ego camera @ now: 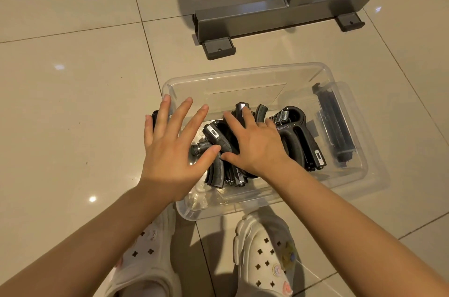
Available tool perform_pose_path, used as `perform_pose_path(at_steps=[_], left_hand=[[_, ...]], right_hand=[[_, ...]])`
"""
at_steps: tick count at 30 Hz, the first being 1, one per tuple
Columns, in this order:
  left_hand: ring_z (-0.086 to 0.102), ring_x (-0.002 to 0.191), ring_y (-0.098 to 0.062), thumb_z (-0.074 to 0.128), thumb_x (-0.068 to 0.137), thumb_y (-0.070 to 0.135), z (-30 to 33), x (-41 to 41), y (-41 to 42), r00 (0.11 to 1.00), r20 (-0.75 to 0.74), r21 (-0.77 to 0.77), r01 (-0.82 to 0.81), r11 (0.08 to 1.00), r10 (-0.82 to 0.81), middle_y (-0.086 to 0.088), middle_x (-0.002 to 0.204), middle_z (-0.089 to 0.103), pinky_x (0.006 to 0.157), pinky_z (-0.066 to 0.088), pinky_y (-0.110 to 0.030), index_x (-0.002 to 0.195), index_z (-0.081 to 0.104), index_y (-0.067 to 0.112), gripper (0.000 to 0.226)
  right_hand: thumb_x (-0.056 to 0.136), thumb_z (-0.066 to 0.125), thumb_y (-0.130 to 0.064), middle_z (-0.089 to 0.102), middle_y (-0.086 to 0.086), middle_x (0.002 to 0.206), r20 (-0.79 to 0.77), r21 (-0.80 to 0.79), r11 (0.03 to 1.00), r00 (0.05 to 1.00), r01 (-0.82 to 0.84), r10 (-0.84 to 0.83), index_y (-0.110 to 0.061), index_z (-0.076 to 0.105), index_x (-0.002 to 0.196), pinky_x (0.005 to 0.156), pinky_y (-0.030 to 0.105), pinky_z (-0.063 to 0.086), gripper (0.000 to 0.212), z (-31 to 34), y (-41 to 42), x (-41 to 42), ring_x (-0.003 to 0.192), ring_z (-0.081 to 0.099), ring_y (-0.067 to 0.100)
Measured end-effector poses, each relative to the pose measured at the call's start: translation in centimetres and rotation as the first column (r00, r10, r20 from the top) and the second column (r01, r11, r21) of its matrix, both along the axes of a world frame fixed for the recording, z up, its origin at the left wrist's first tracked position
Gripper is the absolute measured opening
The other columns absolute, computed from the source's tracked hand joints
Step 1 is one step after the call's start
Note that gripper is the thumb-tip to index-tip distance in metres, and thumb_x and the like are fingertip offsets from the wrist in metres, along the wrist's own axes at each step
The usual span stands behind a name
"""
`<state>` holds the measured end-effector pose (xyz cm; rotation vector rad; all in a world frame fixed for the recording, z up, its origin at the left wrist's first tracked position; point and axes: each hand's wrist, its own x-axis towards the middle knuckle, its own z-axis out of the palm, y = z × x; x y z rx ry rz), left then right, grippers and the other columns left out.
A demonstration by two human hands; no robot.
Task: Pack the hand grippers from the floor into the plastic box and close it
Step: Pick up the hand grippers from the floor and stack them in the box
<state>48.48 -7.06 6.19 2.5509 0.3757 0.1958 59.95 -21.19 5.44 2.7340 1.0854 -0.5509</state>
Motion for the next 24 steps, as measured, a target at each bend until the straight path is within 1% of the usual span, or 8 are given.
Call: perform_pose_path(at_steps=[3, 5, 8, 11, 14, 19, 22, 24], left_hand=[[-0.005, 0.146, -0.018, 0.036, 0.085, 0.062, -0.1, 0.0, 0.0, 1.000, 0.006, 0.005, 0.000, 1.000, 0.000, 0.005, 0.155, 0.023, 0.114, -0.001, -0.053, 0.145, 0.026, 0.038, 0.065], [-0.005, 0.146, -0.018, 0.036, 0.085, 0.062, -0.2, -0.1, 0.1, 1.000, 0.009, 0.005, -0.001, 1.000, 0.001, 0.005, 0.154, 0.024, 0.114, -0.002, -0.053, 0.145, 0.026, 0.038, 0.065], [-0.003, 0.146, -0.018, 0.035, 0.085, 0.062, -0.3, 0.0, 0.1, 1.000, 0.013, 0.007, -0.002, 1.000, 0.002, 0.005, 0.153, 0.027, 0.114, 0.001, -0.055, 0.144, 0.026, 0.038, 0.064], [-0.002, 0.146, -0.019, 0.035, 0.085, 0.062, -0.3, 0.0, 0.1, 1.000, 0.019, 0.004, -0.003, 1.000, 0.003, 0.005, 0.152, 0.030, 0.114, 0.003, -0.056, 0.144, 0.027, 0.038, 0.064], [-0.001, 0.146, -0.019, 0.036, 0.085, 0.061, -0.3, 0.0, 0.1, 1.000, 0.027, 0.003, -0.007, 1.000, 0.007, 0.004, 0.151, 0.032, 0.113, 0.002, -0.056, 0.143, 0.030, 0.038, 0.063], [0.000, 0.146, -0.018, 0.036, 0.085, 0.061, -0.4, 0.0, 0.0, 0.999, 0.032, 0.001, -0.007, 1.000, 0.007, 0.003, 0.149, 0.034, 0.113, 0.001, -0.055, 0.142, 0.032, 0.037, 0.062], [0.000, 0.146, -0.018, 0.036, 0.085, 0.060, -0.3, 0.0, 0.0, 0.999, 0.034, 0.001, -0.009, 1.000, 0.009, 0.003, 0.149, 0.035, 0.112, 0.001, -0.055, 0.142, 0.033, 0.037, 0.061], [-0.001, 0.146, -0.017, 0.036, 0.085, 0.060, -0.3, 0.0, 0.1, 0.999, 0.034, 0.003, -0.008, 1.000, 0.007, 0.004, 0.150, 0.034, 0.113, 0.001, -0.055, 0.142, 0.032, 0.038, 0.061]], right_hand=[[0.085, 0.058, -0.049, 0.026, 0.015, 0.150, 0.002, 0.051, 0.997, 0.999, -0.049, 0.049, -0.026, 0.016, 0.147, 0.092, 0.042, 0.040, 0.079, 0.1, 0.5, -0.7, 0.112, 0.054, 0.036], [0.087, 0.059, -0.038, 0.033, 0.016, 0.144, 0.006, 0.065, 0.995, 0.997, -0.079, 0.078, -0.024, 0.019, 0.146, 0.086, 0.040, 0.042, 0.072, 0.2, 0.9, -1.1, 0.111, 0.054, 0.035], [0.086, 0.060, -0.032, 0.047, 0.015, 0.128, 0.021, 0.068, 0.996, 0.998, -0.065, 0.064, -0.025, 0.020, 0.144, 0.084, 0.039, 0.040, 0.071, 0.0, 0.9, -1.2, 0.105, 0.056, 0.034], [0.083, 0.063, -0.036, 0.053, 0.014, 0.120, 0.034, 0.163, 0.986, 0.999, 0.031, -0.037, -0.024, 0.025, 0.143, 0.083, 0.040, 0.042, 0.072, 0.2, 0.2, -0.8, 0.099, 0.059, 0.034], [0.084, 0.062, -0.042, 0.056, 0.016, 0.115, 0.074, 0.257, 0.956, 0.983, 0.143, -0.167, -0.018, 0.030, 0.142, 0.075, 0.040, 0.045, 0.070, 0.8, 0.1, -0.6, 0.090, 0.062, 0.035], [0.087, 0.056, -0.050, 0.047, 0.017, 0.126, 0.096, 0.106, 0.983, 0.983, 0.148, -0.158, -0.019, 0.019, 0.144, 0.075, 0.037, 0.042, 0.074, -0.1, 0.8, -0.5, 0.092, 0.061, 0.032], [0.085, 0.061, -0.047, 0.049, 0.018, 0.122, 0.042, 0.128, 0.979, 0.985, 0.158, -0.165, -0.020, 0.019, 0.143, 0.075, 0.037, 0.042, 0.077, 0.0, 0.8, -0.4, 0.090, 0.061, 0.032], [0.084, 0.062, -0.049, 0.052, 0.016, 0.117, 0.069, 0.147, 0.979, 0.986, 0.142, -0.153, -0.020, 0.022, 0.142, 0.071, 0.036, 0.043, 0.077, 0.3, 0.4, -0.6, 0.086, 0.062, 0.033]])
